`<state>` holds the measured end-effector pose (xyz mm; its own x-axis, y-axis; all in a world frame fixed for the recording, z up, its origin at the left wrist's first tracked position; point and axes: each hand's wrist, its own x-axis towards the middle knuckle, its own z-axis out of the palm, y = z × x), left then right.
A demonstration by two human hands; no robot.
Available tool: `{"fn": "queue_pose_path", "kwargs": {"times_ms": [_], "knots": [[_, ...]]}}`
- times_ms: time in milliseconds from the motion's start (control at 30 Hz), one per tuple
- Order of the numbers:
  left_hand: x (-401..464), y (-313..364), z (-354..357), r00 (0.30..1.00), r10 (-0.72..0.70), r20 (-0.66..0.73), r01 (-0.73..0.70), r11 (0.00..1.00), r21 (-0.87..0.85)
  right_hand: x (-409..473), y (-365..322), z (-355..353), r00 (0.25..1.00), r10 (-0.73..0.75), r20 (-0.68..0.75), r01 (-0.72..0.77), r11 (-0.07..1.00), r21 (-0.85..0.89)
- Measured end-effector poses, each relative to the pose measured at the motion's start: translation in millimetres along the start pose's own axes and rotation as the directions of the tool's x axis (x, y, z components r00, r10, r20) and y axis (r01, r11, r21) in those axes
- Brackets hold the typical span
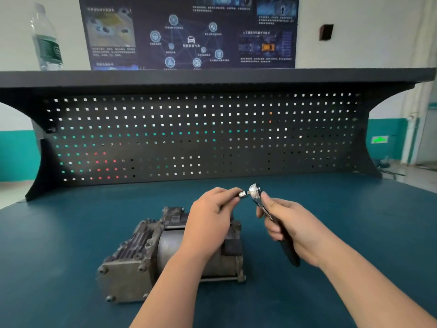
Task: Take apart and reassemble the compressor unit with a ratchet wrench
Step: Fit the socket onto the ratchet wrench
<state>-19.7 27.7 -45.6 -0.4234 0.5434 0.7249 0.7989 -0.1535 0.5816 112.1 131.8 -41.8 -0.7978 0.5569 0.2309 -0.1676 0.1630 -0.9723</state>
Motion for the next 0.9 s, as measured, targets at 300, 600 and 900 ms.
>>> {"fn": "queue_pose_path", "kwargs": {"times_ms": [300, 600, 900], "knots": [[-2, 0, 0, 0.999, -0.010, 0.039, 0.011, 1.000, -0.014, -1, -2, -7, 0.996, 0.064, 0.063, -0.063, 0.998, -0.028], [-3, -1, 0, 0.993, -0.024, 0.115, 0.019, 0.999, 0.043, -6, -6, -10, 0.976, 0.209, 0.064, -0.205, 0.977, -0.057], [-3, 2, -1, 0.988, -0.042, 0.148, 0.023, 0.991, 0.129, -7, -7, -10, 0.966, 0.253, 0.044, -0.247, 0.962, -0.115]]}}
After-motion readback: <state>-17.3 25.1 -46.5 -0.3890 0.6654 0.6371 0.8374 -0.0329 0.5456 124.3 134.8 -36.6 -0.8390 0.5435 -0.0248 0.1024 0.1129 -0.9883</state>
